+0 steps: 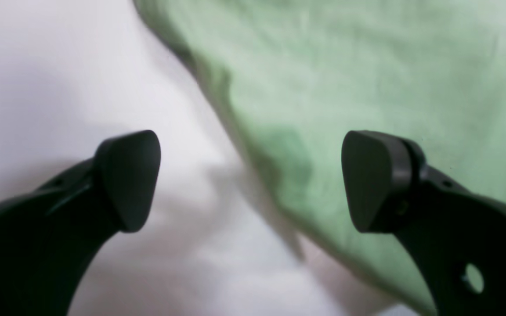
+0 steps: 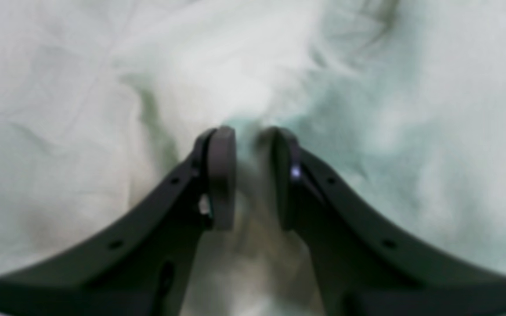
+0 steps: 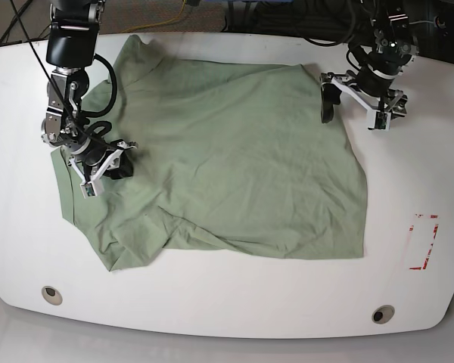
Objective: Layout the t-shirt on the table in an organized manner, then fold the t-shirt properly
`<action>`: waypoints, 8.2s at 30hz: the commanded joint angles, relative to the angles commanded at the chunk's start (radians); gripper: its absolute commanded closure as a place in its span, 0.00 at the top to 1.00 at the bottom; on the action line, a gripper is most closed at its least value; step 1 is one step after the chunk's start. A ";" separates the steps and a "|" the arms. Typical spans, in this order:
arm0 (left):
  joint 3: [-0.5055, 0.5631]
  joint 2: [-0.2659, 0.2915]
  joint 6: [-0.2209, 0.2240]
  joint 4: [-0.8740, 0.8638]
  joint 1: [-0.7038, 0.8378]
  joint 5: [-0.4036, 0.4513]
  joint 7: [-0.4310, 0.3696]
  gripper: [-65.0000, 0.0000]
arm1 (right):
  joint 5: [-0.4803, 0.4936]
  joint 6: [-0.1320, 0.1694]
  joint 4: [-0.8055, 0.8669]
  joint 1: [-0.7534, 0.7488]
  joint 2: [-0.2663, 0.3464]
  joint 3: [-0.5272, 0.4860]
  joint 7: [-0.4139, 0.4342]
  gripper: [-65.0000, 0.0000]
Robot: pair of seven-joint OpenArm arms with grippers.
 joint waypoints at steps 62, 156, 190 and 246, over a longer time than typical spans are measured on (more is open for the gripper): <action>0.496 0.029 0.002 -0.149 -0.647 0.003 0.512 0.04 | 0.006 0.003 0.100 -0.120 -0.006 -0.002 -0.003 0.23; 0.336 0.028 0.005 -0.301 -0.368 -0.267 0.117 0.99 | 0.000 0.003 0.127 -0.164 -0.048 -0.003 -0.005 0.23; 0.385 0.021 0.005 -0.305 -0.431 -0.265 0.118 0.34 | 0.002 0.003 0.126 -0.164 -0.048 -0.002 -0.005 0.23; 0.250 -0.114 0.005 -0.060 -0.278 -0.269 0.141 0.07 | 0.006 0.002 0.126 -0.160 -0.048 0.000 -0.005 0.23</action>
